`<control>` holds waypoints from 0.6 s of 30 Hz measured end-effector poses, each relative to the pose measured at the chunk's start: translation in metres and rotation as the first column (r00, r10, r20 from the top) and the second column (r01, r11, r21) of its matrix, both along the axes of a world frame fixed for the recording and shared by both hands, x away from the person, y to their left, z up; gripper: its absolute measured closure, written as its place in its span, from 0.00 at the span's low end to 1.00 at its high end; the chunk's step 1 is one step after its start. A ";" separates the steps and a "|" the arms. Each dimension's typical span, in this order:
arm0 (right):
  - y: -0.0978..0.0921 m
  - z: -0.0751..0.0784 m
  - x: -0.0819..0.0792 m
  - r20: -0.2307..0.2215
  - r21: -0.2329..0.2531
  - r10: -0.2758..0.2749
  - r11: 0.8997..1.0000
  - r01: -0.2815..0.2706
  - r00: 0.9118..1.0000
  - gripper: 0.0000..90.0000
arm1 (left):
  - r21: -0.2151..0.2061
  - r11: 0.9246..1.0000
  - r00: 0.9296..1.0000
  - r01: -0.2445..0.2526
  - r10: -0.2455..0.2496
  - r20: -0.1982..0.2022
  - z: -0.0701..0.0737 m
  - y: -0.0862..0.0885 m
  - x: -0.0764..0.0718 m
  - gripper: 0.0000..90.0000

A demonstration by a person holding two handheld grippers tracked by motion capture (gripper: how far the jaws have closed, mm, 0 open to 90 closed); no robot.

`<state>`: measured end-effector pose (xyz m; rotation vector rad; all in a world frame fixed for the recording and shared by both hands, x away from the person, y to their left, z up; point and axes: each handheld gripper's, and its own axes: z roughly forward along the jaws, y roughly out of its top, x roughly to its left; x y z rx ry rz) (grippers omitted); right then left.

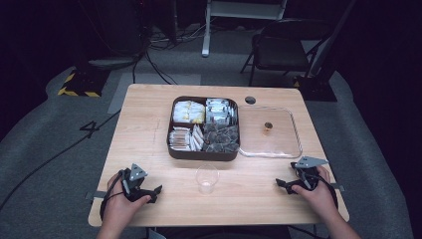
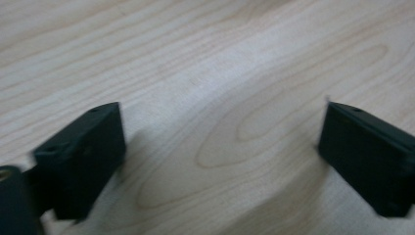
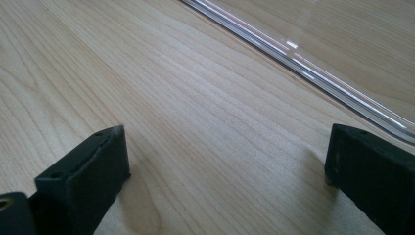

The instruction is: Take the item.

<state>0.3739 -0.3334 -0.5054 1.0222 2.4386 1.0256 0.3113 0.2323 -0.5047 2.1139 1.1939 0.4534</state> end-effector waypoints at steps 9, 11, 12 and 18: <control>0.000 0.000 0.000 0.000 0.000 0.000 1.000 0.000 1.000 0.03 | 0.039 0.999 0.999 0.032 -0.033 0.027 0.018 -0.003 -0.001 0.37; 0.000 0.000 0.000 0.000 0.000 0.001 1.000 -0.001 1.000 0.03 | -0.026 0.998 0.998 0.052 -0.052 0.022 0.028 -0.005 -0.002 0.44; 0.000 0.000 0.000 0.000 0.000 0.000 1.000 0.000 1.000 0.03 | -0.055 0.997 0.998 0.062 -0.061 0.022 0.033 -0.005 -0.001 0.45; 0.000 0.000 -0.001 0.001 0.001 0.005 1.000 -0.005 1.000 0.03 | -0.076 0.992 0.992 0.101 -0.094 0.086 0.061 -0.010 0.011 0.45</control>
